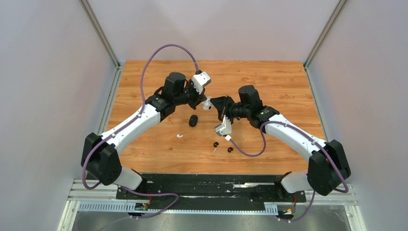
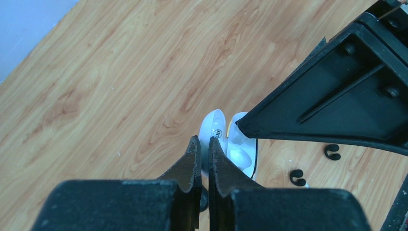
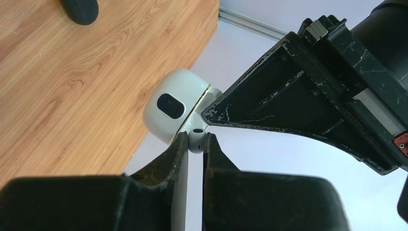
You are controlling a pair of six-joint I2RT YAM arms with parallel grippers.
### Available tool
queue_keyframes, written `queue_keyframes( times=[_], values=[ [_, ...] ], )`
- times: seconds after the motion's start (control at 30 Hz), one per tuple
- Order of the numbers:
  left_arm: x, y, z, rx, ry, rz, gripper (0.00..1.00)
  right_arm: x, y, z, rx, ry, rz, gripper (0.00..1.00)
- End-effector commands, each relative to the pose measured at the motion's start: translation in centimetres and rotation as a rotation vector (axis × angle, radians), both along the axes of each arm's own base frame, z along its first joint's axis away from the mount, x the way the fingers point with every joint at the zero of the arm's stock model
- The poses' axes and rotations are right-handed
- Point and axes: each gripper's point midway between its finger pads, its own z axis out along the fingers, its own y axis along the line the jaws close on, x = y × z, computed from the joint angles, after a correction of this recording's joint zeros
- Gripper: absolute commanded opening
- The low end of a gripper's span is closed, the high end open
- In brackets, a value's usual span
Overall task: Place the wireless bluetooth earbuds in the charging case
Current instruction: Place the earbud in the charging case, then pick up the earbud from the center of the board.
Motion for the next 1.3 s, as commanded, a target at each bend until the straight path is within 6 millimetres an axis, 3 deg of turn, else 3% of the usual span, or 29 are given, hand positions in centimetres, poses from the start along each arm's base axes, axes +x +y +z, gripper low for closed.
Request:
queue_keyframes(
  times=[0.0,0.17,0.5,0.63,0.73,0.9,1.0,1.13,1.27],
  values=[
    [1.8,0.2,2.2,-0.073,-0.034,0.077,0.00,-0.5,0.4,-0.3,-0.042,-0.045,0.053,0.04],
    [1.8,0.2,2.3,-0.072,-0.045,0.074,0.00,-0.4,0.5,-0.1,-0.040,-0.047,0.051,0.36],
    [1.5,0.1,2.2,-0.065,-0.107,0.024,0.00,0.7,-0.1,1.1,-0.013,-0.021,-0.037,0.68],
    [1.6,0.4,1.8,-0.036,-0.132,0.020,0.00,1.7,-0.5,3.2,0.071,0.034,-0.127,0.79],
    [1.6,1.4,1.3,0.002,-0.156,0.042,0.00,3.1,-1.2,4.8,0.176,0.169,-0.278,0.82],
    [1.9,4.7,2.2,0.049,-0.184,0.124,0.00,6.0,-2.8,5.8,0.464,0.565,-0.618,0.88],
    [2.8,8.1,3.1,0.061,-0.172,0.236,0.00,5.8,-2.2,3.6,0.542,0.844,-0.741,1.00],
    [3.0,12.9,2.9,0.066,-0.078,0.378,0.00,4.1,-0.2,0.1,0.470,1.077,-0.703,0.99],
    [2.7,16.5,3.3,0.049,-0.052,0.474,0.00,3.9,2.6,-0.1,0.440,1.249,-0.616,0.91]
  ],
)
